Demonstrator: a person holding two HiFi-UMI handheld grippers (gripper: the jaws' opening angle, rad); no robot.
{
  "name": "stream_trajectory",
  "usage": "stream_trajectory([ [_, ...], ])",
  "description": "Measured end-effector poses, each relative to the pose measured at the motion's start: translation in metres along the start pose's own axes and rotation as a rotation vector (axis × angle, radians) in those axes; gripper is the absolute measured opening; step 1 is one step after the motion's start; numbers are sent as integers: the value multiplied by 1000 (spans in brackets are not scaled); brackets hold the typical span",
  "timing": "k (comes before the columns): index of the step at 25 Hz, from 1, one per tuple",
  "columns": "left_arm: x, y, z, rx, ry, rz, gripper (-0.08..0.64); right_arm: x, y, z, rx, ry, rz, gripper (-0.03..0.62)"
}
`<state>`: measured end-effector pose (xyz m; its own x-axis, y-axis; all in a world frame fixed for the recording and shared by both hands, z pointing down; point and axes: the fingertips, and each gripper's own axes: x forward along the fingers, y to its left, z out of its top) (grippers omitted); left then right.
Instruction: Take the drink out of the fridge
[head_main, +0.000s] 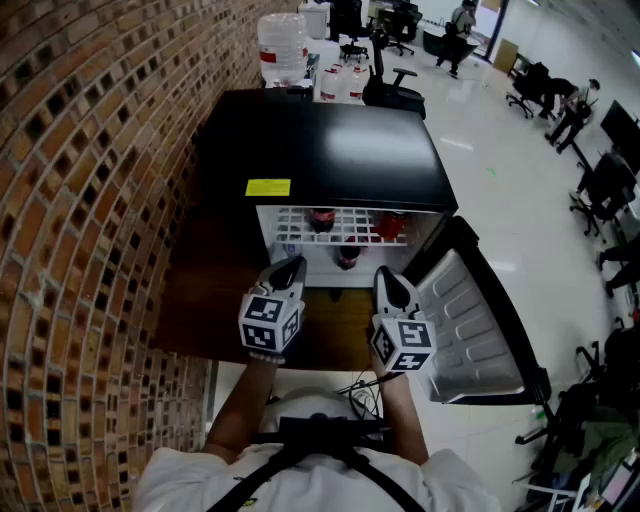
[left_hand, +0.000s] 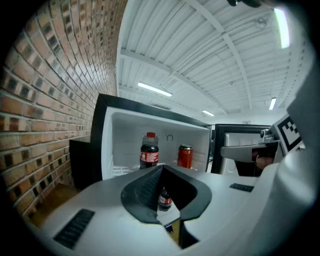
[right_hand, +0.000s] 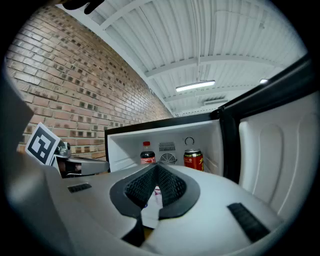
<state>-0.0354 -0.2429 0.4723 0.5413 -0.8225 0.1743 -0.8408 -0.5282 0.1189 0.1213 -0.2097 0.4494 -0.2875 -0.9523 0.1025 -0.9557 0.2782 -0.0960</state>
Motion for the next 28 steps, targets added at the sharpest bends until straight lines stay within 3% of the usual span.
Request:
stream_trajectory([
  [23, 2, -8, -10, -3, 15, -20, 0, -6, 4, 2, 4, 5, 6, 14],
  [28, 7, -9, -11, -5, 23, -25, 109, -7, 1, 5, 9, -2, 0, 14],
])
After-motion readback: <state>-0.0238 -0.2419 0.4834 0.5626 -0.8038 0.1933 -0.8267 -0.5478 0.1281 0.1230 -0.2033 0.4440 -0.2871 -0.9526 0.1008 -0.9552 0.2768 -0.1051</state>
